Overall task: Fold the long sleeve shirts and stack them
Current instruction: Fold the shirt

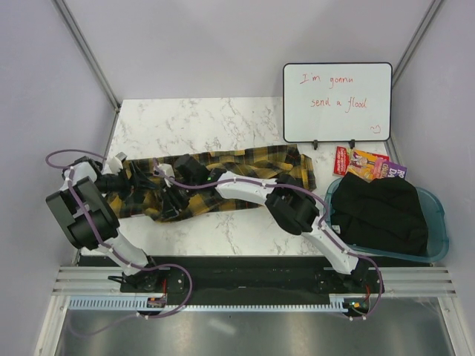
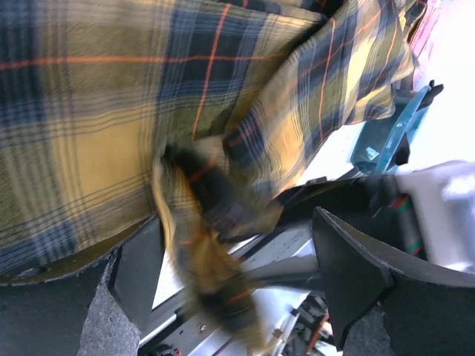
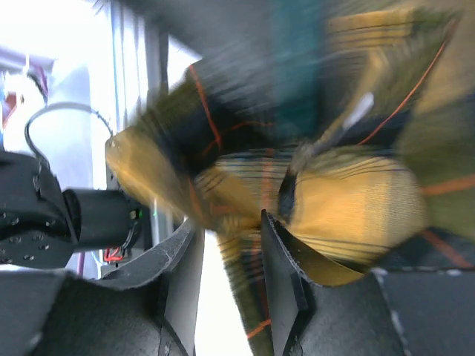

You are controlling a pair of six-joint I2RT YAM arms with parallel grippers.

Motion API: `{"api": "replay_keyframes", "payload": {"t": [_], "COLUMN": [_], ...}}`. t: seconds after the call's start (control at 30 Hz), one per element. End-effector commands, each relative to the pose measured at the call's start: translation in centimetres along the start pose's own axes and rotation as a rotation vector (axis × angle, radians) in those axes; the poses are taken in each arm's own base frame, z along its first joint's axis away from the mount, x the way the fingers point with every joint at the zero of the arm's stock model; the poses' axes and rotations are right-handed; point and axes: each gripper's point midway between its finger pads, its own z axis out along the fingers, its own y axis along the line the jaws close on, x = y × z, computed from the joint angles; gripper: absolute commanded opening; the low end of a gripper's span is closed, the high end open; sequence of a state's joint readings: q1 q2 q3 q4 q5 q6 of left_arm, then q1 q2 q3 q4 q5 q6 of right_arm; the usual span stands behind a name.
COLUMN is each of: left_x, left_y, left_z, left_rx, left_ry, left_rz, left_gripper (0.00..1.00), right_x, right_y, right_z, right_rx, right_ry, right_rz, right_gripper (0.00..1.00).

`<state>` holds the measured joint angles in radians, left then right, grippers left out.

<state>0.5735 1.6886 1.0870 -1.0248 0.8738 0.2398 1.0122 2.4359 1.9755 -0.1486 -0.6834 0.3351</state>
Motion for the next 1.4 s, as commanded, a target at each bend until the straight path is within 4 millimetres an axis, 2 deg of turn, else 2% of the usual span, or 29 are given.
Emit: {"api": "replay_keyframes", "payload": {"t": [0.0,0.1,0.2,0.33,0.4,0.5,0.57,0.6,0.67,0.7,0.77,0.8,0.83,0.87,0.9,0.93,0.97,1.0,1.03,1.07,1.1,1.13,1.17,1.2,1.23,1.27,1.3,1.33,1.37], "left_x": [-0.4,0.0,0.7,2.0,2.5,3.4,3.2,3.3,3.6,3.4,3.0,2.4,1.4,0.8,0.1,-1.2,-2.0,-3.7,-4.0,-5.7,-7.1,-7.9,-9.0,-12.2,-13.0,-14.2,-16.9,-17.4,-18.1], "left_y": [-0.3,0.0,0.7,2.6,3.2,4.0,3.9,3.8,2.8,1.9,-0.6,-2.2,-3.8,-5.2,-7.4,-9.9,-11.4,-14.2,-16.4,-18.2,-21.3,-23.1,-24.5,-26.5,-27.5,-28.4,-29.7,-30.5,-31.2], "left_z": [-0.9,-0.8,-0.8,-0.8,-0.8,-0.8,-1.1,-1.2,-1.3,-1.2,-1.6,-1.6,-1.7,-1.8,-1.9,-2.0,-1.9,-2.3,-1.7,-1.5,-2.1,-1.1,-0.7,-0.6,0.9,1.4,1.3,2.9,3.4], "left_rx": [0.019,0.012,0.000,-0.071,-0.089,-0.122,-0.127,-0.126,-0.108,-0.073,-0.018,0.029,0.043,0.067,0.122,0.146,0.168,0.202,0.239,0.269,0.311,0.343,0.349,0.290,0.279,0.268,0.245,0.259,0.261], "left_ry": [0.004,0.029,0.079,0.148,0.164,0.183,0.178,0.179,0.195,0.188,0.177,0.148,0.126,0.105,0.073,0.055,0.041,0.006,0.017,-0.029,-0.059,-0.055,-0.073,-0.175,-0.180,-0.216,-0.321,-0.319,-0.342], "left_rz": [0.016,0.030,0.043,0.084,0.101,0.127,0.155,0.173,0.207,0.239,0.301,0.339,0.390,0.408,0.407,0.469,0.490,0.492,0.514,0.567,0.517,0.519,0.503,0.456,0.430,0.397,0.314,0.292,0.286], "left_gripper": [0.86,0.88,0.88,0.84,0.79,0.75,0.71,0.63,0.50,0.37,0.24,0.12,0.03,0.02,0.02,0.02,0.02,0.02,0.02,0.02,0.02,0.02,0.02,0.02,0.02,0.02,0.02,0.02,0.02], "right_x": [-1.7,-2.6,-4.5,-7.5,-8.5,-9.3,-9.2,-9.6,-9.3,-9.4,-8.6,-8.8,-8.7,-8.0,-8.2,-8.0,-7.2,-7.2,-6.9,-6.2,-6.0,-5.9,-5.4,-5.3,-4.9,-4.6,-4.4,-3.9,-3.3], "right_y": [2.0,1.6,1.0,-1.2,-1.5,-2.7,-4.3,-4.3,-5.9,-6.1,-7.7,-7.8,-8.9,-9.2,-9.3,-10.4,-10.8,-11.6,-12.1,-12.5,-13.3,-13.7,-13.9,-14.3,-14.6,-14.5,-14.3,-14.3,-14.2], "right_z": [-1.3,-2.6,-4.6,-8.6,-10.2,-12.9,-14.7,-15.8,-17.7,-18.6,-20.7,-21.9,-23.4,-24.4,-25.7,-27.5,-28.3,-30.5,-31.5,-32.5,-34.5,-35.6,-36.6,-38.4,-39.2,-40.0,-41.3,-41.7,-42.0], "right_rx": [-0.013,0.011,0.030,0.067,0.072,0.102,0.140,0.153,0.197,0.215,0.262,0.281,0.304,0.314,0.328,0.355,0.368,0.398,0.414,0.430,0.463,0.484,0.495,0.523,0.535,0.547,0.567,0.582,0.592], "right_ry": [-0.034,-0.051,-0.087,-0.155,-0.174,-0.199,-0.202,-0.213,-0.202,-0.203,-0.182,-0.186,-0.190,-0.173,-0.179,-0.190,-0.179,-0.195,-0.193,-0.179,-0.192,-0.191,-0.182,-0.196,-0.193,-0.187,-0.193,-0.181,-0.158], "right_rz": [-0.118,-0.129,-0.128,-0.110,-0.101,-0.088,-0.076,-0.081,-0.079,-0.086,-0.065,-0.090,-0.076,-0.054,-0.063,-0.042,-0.017,-0.025,-0.019,0.002,0.012,-0.003,0.014,0.019,0.013,0.012,0.007,0.002,-0.023], "right_gripper": [0.44,0.47,0.49,0.51,0.52,0.53,0.54,0.55,0.57,0.57,0.60,0.61,0.65,0.66,0.66,0.66,0.66,0.66,0.66,0.66,0.66,0.66,0.66,0.65,0.65,0.65,0.65,0.64,0.64]}}
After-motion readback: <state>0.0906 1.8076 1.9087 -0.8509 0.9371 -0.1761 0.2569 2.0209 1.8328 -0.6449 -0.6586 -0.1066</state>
